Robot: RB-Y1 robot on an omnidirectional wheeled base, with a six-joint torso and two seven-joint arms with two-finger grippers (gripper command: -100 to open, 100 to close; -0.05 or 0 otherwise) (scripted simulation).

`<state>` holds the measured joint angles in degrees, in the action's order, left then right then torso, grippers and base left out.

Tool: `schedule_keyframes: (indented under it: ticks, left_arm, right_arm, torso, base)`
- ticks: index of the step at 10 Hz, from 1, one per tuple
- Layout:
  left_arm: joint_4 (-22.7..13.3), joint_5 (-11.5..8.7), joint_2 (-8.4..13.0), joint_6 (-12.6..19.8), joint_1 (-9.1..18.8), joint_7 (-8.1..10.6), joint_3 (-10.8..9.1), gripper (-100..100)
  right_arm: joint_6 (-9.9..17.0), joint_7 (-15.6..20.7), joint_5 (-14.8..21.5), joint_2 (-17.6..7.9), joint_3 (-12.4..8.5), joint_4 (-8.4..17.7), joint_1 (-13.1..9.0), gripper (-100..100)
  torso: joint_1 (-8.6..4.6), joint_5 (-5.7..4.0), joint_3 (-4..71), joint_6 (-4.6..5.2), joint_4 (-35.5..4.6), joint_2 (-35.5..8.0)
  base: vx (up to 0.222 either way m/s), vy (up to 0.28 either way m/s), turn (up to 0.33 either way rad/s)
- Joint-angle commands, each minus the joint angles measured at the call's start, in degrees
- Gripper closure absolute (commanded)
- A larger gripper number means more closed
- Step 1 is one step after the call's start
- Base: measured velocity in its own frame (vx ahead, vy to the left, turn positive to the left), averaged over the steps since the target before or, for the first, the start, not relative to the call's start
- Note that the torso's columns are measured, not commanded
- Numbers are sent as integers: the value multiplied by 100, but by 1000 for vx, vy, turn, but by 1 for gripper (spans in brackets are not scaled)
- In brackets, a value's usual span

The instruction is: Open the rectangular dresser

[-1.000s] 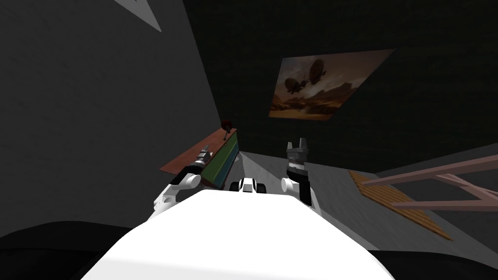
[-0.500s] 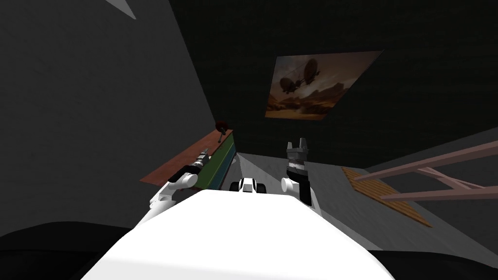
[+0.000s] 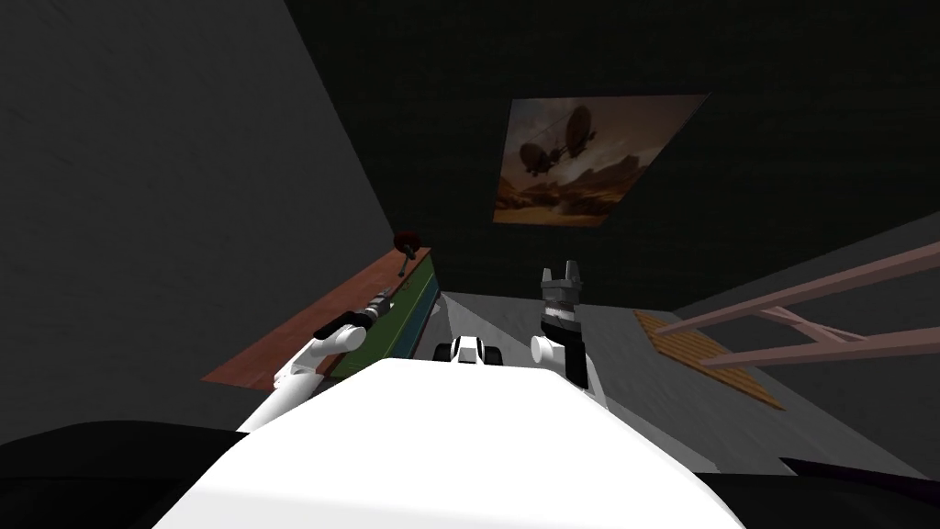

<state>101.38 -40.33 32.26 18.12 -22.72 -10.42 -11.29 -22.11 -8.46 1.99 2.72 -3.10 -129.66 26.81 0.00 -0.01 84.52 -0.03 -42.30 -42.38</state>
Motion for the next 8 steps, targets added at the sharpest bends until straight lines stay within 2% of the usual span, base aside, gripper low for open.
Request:
schedule_keyframes:
  ticks: [1, 5, 8]
  left_arm:
    - [-80, -142, 109, 304, -21, -52, -66, -100]
    - [-561, -612, 506, 967, 59, -241, -171, -100]
    - [-819, -880, 731, 1342, 102, -348, -231, -100]
  right_arm:
    - [0, 0, 0, 0, 0, 0, -1, 0]
    - [0, 0, 0, 0, 0, 0, 0, 0]
    - [0, 0, 0, 0, 0, 0, 0, 0]
  torso:
    - [6, 3, -5, 3, -2, -5]
    - [12, 6, 19, 7, 10, 38]
    - [13, 6, 10, 3, 5, 20]
  base:
    - [49, -8, -45]
    - [85, -24, -98]
    - [101, -31, -90]
